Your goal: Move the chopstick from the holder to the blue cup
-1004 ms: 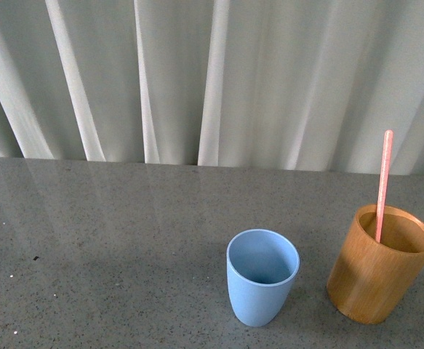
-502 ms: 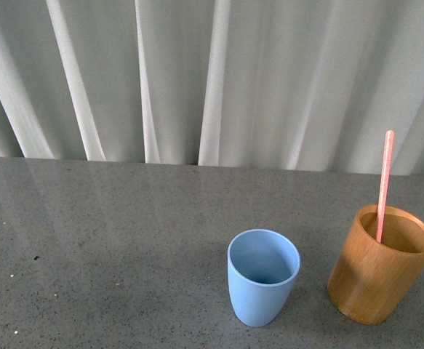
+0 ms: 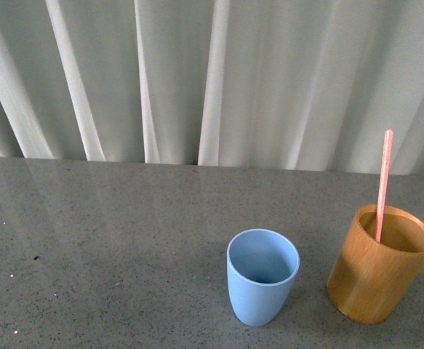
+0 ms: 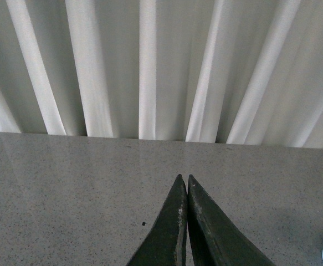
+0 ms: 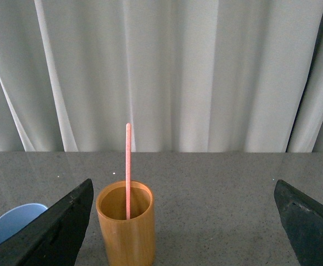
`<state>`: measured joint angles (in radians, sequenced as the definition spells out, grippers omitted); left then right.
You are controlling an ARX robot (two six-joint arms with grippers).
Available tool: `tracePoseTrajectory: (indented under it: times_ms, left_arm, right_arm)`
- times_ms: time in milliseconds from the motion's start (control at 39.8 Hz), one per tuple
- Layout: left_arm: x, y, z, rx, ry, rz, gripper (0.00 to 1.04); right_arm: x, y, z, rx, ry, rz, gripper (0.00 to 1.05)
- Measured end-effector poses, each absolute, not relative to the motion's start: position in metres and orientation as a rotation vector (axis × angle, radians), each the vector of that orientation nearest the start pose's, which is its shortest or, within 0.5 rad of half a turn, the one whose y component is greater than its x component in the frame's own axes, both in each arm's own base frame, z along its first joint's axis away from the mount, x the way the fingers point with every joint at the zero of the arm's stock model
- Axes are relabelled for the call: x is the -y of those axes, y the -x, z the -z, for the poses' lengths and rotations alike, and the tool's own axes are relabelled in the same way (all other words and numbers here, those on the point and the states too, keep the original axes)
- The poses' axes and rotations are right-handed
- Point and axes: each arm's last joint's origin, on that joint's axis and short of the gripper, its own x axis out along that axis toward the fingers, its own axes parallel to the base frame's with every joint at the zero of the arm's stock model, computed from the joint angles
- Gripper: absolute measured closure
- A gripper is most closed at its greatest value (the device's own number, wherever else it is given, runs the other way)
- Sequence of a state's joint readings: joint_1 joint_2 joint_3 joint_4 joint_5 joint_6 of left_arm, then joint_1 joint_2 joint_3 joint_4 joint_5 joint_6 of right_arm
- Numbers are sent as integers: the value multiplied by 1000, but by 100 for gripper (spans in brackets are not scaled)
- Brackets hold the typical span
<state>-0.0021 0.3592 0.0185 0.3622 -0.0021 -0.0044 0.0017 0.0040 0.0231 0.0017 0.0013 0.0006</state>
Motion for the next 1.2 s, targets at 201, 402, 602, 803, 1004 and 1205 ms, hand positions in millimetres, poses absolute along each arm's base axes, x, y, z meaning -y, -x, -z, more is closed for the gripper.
tracePoseTrajectory:
  times_ms: [201,402,602,803,1004,1205]
  left_arm:
    - [0,-115,-173,22,5,0,101]
    - [0,-110,-173,22,4,0,101]
    - [0,-100,-168,-12,4,0,101]
    - [0,-97,-170,16,4,0,101]
    - [0,-97,-170,15,4,0,69]
    - [0,-97,-170,16,4,0,36]
  right_arm:
    - [0,-96,-171,21,-1,0,10]
    - [0,-97,-171,20,-1,-1,10]
    - [0,-97,-171,20,-1,0,10]
    - [0,-97,-171,20,-1,0,10]
    - [0,-96,-171,21,-1,-1,10]
    - [0,-96,-171,21,-1,-1,10]
